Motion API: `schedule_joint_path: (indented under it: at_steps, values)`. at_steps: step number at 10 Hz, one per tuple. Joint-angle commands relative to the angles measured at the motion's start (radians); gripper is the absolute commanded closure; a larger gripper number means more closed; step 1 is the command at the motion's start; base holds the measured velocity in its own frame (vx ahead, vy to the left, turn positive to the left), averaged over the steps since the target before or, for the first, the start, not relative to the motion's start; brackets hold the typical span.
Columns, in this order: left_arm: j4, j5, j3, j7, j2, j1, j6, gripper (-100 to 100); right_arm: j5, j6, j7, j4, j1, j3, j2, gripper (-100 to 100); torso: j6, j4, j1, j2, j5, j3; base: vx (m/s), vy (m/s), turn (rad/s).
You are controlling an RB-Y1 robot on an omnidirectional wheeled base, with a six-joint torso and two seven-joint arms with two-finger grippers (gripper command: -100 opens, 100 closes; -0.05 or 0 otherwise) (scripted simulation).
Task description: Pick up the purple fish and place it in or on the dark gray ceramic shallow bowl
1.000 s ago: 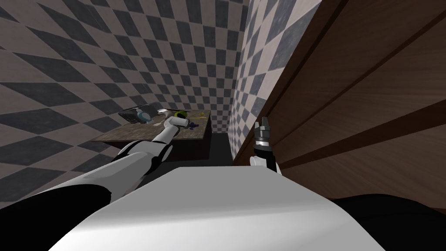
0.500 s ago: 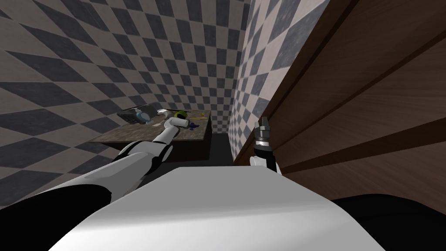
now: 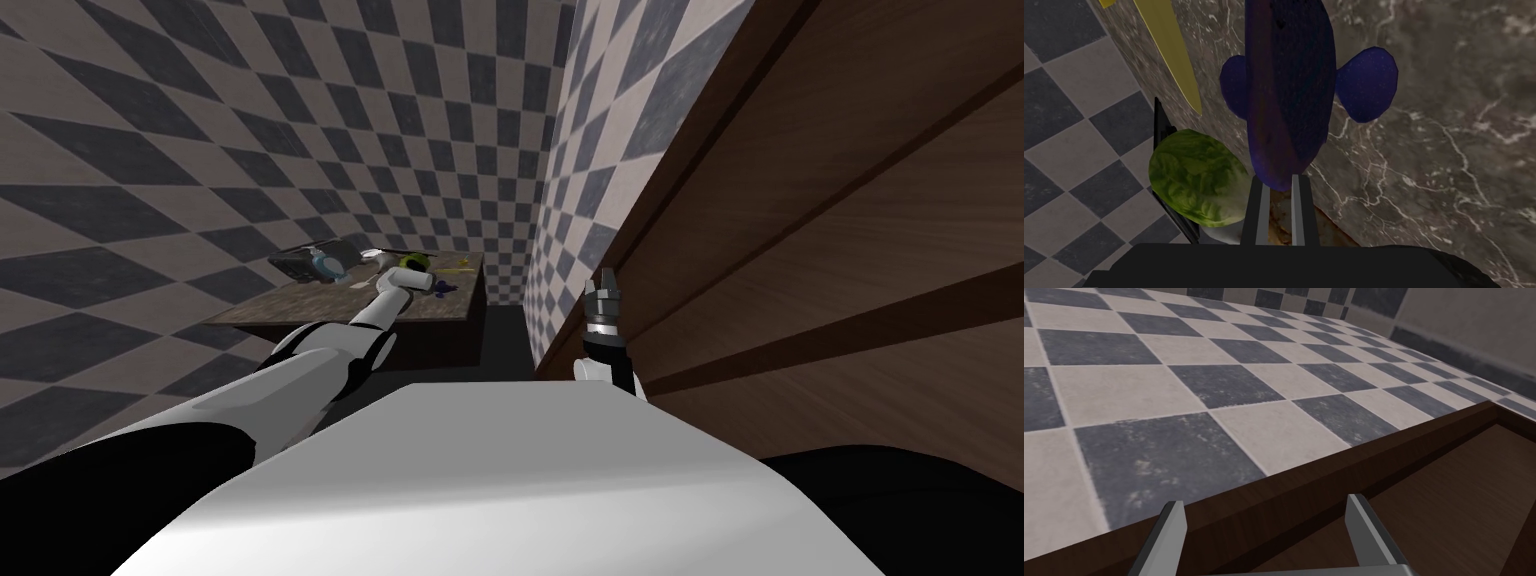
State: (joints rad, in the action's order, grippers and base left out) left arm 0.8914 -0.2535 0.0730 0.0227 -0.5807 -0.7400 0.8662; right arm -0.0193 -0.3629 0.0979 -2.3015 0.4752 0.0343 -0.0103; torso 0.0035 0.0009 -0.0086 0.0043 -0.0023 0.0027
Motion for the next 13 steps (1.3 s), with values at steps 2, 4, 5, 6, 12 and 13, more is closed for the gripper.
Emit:
schedule_joint_path:
  at_steps: [2,4,5,6,12,13]
  values:
    - [0.012,-0.030,-0.003,0.002,-0.003,-0.012,0.033,100,0.000,0.000,0.000,0.000,0.000,0.000,0.000,0,0.000,0.000,0.001,-0.001,0.000,-0.001,-0.017,0.043,-0.006]
    - [0.027,-0.071,-0.008,0.004,-0.006,-0.028,0.075,100,0.000,0.000,0.000,0.000,0.000,0.000,0.000,0,-0.001,0.001,0.011,0.000,0.002,0.001,-0.008,0.168,-0.033]
    - [0.033,-0.087,-0.010,0.005,-0.007,-0.034,0.093,100,0.000,0.000,0.000,0.000,0.000,0.000,0.000,0,-0.002,0.001,0.013,-0.001,0.002,0.000,0.002,0.154,-0.017]
    - [0.039,-0.105,-0.012,0.006,-0.007,-0.041,0.111,100,0.000,0.000,0.000,0.000,0.000,0.000,0.000,0,-0.002,0.001,0.013,-0.001,0.002,0.000,-0.030,0.139,-0.014]
    - [0.084,-0.222,-0.025,0.013,-0.014,-0.087,0.235,100,0.000,0.000,0.000,0.000,0.000,0.000,0.000,0,-0.002,0.003,0.010,0.001,0.001,0.002,-0.028,0.132,-0.023]
    - [0.092,-0.243,-0.027,0.014,-0.015,-0.096,0.257,100,0.000,0.000,0.000,0.000,0.000,0.000,0.000,0,-0.001,0.003,0.009,0.002,0.001,0.002,-0.015,0.130,-0.025]
